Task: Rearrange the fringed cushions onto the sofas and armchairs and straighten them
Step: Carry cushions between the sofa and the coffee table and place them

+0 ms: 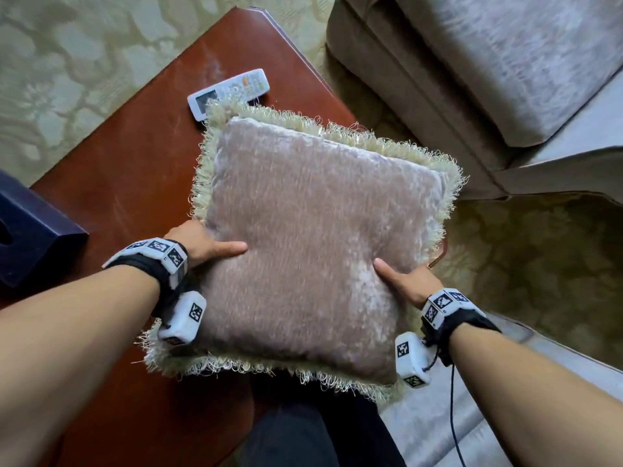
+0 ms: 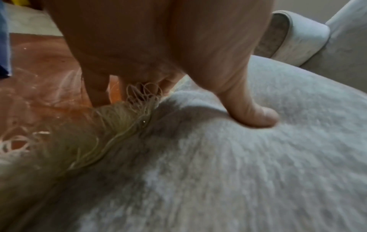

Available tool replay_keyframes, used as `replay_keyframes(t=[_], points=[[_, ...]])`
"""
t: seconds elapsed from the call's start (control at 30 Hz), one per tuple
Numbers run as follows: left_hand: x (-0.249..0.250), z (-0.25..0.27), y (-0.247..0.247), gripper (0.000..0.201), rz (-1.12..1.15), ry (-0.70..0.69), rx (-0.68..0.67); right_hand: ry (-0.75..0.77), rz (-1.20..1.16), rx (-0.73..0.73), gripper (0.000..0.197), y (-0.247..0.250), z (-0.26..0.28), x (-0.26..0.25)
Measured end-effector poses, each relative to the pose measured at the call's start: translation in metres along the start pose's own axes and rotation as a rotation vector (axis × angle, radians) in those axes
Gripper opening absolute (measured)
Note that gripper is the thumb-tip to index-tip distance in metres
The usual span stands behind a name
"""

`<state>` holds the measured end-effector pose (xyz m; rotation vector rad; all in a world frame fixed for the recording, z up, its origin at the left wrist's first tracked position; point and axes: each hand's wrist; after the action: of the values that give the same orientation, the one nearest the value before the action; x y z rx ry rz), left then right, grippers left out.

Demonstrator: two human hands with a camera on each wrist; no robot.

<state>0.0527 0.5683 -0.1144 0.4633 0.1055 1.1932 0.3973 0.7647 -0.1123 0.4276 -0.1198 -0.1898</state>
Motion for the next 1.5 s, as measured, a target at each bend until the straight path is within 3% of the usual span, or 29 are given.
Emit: replay_keyframes(t=[0.1,0.3,0.37,0.6,0.83,0.97,1.13,1.3,1.5], points=[[0.011,0.011,0.003,0.105,-0.004,-0.036,-0.007,0.013,-0.091,-0.035,0.125,0.002,-0.008,0.007],[0.035,0.042,0.006,0.065,-0.091,-0.087,0.094,0.066,-0.244,-0.114,0.066,0.024,0.007,0.016],[0.043,0.060,0.006,0.066,-0.117,-0.093,0.166,0.119,-0.253,-0.100,0.054,0.029,0.012,0.024],[0.073,0.143,-0.009,0.070,-0.171,-0.169,0.292,0.298,-0.230,-0.007,0.065,0.053,0.047,0.079],[0.167,0.253,-0.053,0.072,-0.165,-0.333,0.383,0.348,-0.330,0.185,0.071,0.137,0.127,0.212],[0.259,0.304,-0.085,0.074,-0.220,-0.514,0.377,0.303,-0.427,0.320,0.065,0.198,0.188,0.311],[0.391,0.353,-0.128,0.068,-0.339,-0.785,0.359,0.138,-0.600,0.558,0.067,0.243,0.257,0.434],[0.511,0.414,-0.185,0.071,-0.504,-1.099,0.262,-0.060,-0.838,0.730,0.066,0.229,0.311,0.544],[0.583,0.492,-0.275,0.071,-0.744,-1.355,0.129,-0.287,-1.104,0.834,0.054,0.155,0.367,0.640]])
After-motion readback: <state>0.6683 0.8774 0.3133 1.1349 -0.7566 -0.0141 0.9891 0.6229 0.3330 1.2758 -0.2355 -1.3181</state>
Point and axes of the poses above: each hand's wrist, its own z-axis away from the middle knuckle, its own y-axis out of the back of the hand, x = y × z, and after that the axes turned 5 degrees about -y, right-handed
